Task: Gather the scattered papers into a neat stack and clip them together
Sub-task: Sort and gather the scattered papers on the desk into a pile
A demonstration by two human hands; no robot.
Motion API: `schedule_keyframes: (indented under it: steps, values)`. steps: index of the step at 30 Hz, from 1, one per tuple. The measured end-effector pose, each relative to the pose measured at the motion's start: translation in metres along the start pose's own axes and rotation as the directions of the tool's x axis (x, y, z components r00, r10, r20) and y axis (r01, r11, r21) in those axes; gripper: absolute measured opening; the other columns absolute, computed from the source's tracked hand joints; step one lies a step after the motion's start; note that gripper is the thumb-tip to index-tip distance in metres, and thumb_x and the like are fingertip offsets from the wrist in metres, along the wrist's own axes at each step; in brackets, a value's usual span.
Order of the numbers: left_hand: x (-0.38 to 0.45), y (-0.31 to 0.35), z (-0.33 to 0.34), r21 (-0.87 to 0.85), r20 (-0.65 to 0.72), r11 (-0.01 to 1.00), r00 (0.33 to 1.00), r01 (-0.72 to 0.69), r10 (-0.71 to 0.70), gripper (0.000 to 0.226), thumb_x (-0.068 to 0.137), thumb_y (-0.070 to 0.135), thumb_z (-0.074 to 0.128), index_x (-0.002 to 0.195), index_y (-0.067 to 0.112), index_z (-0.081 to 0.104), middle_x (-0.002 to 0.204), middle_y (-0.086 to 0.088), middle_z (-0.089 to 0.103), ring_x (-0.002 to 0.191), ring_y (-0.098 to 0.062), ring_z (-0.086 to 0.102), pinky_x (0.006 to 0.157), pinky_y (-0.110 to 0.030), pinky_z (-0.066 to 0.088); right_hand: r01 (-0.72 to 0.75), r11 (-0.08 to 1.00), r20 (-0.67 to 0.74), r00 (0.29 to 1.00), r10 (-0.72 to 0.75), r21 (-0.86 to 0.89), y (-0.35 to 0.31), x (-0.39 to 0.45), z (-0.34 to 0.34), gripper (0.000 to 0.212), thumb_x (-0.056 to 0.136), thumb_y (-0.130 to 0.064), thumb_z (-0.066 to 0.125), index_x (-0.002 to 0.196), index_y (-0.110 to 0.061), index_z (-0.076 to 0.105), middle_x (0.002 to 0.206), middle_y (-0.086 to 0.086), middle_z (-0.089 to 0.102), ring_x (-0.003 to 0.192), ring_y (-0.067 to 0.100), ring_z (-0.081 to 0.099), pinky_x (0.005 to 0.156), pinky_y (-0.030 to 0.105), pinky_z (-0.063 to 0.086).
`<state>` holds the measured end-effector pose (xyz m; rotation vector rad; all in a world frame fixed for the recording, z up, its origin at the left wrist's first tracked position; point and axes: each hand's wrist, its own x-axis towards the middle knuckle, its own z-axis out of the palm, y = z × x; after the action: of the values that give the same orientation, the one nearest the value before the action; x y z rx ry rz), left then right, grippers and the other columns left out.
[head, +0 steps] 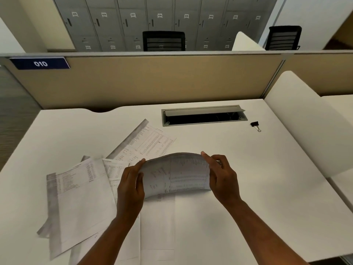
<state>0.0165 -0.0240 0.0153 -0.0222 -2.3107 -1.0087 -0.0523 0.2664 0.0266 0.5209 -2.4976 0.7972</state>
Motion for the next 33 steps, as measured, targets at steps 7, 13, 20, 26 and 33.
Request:
schedule_keyframes:
  steps: [7,13,20,26,33]
  values:
    - [-0.006,0.0,-0.001,-0.034,-0.007,0.999,1.0,0.005,-0.005,0.048,0.09,-0.001,0.061,0.135,0.014,0.054,0.125,0.001,0.059,0.122,-0.013,0.053,0.101,-0.038,0.049,0.025,1.0,0.005,1.0,-0.025,-0.008,-0.001,-0.001,-0.004,0.06,0.09,0.005,0.059,0.142,-0.027,0.06,0.115,-0.001,0.053,0.071,0.013,0.058,0.054,0.018,0.042]
    - [-0.013,0.001,-0.002,-0.121,0.013,0.988,0.995,0.097,-0.096,0.058,0.094,0.003,0.051,0.147,0.022,0.038,0.141,0.0,0.051,0.131,-0.017,0.049,0.106,-0.041,0.046,-0.145,0.957,-0.078,0.982,0.169,0.25,0.002,-0.006,-0.002,0.067,0.093,-0.01,0.068,0.151,-0.031,0.042,0.125,-0.01,0.054,0.103,0.008,0.061,0.072,0.014,0.052]
    - [-0.017,0.014,0.013,-0.24,0.062,0.876,0.907,0.419,-0.417,0.044,0.1,0.002,0.044,0.136,0.024,0.034,0.138,-0.003,0.049,0.123,-0.02,0.051,0.106,-0.038,0.046,-0.608,0.557,0.255,0.771,0.583,0.566,-0.002,-0.015,0.022,0.037,0.093,0.0,0.066,0.119,-0.025,0.062,0.111,-0.009,0.069,0.11,0.019,0.067,0.078,0.01,0.052]
    - [-0.022,0.015,0.01,-0.284,-0.003,0.871,0.908,0.4,-0.418,0.044,0.098,0.01,0.05,0.136,0.028,0.036,0.136,0.011,0.05,0.125,-0.002,0.047,0.103,-0.028,0.041,-0.56,0.58,0.148,0.783,0.605,0.592,-0.003,-0.019,0.019,0.028,0.092,-0.006,0.071,0.107,-0.027,0.063,0.103,-0.009,0.07,0.097,0.002,0.066,0.079,0.01,0.051]
    - [-0.032,0.009,0.022,-0.249,0.084,0.778,0.813,0.577,-0.576,0.062,0.093,0.027,0.06,0.146,0.022,0.03,0.147,-0.005,0.045,0.13,-0.022,0.047,0.104,-0.033,0.041,-0.691,0.481,0.292,0.689,0.663,0.539,0.004,-0.034,0.036,0.025,0.091,-0.003,0.071,0.103,-0.025,0.067,0.102,-0.004,0.072,0.101,0.02,0.068,0.08,0.025,0.053]
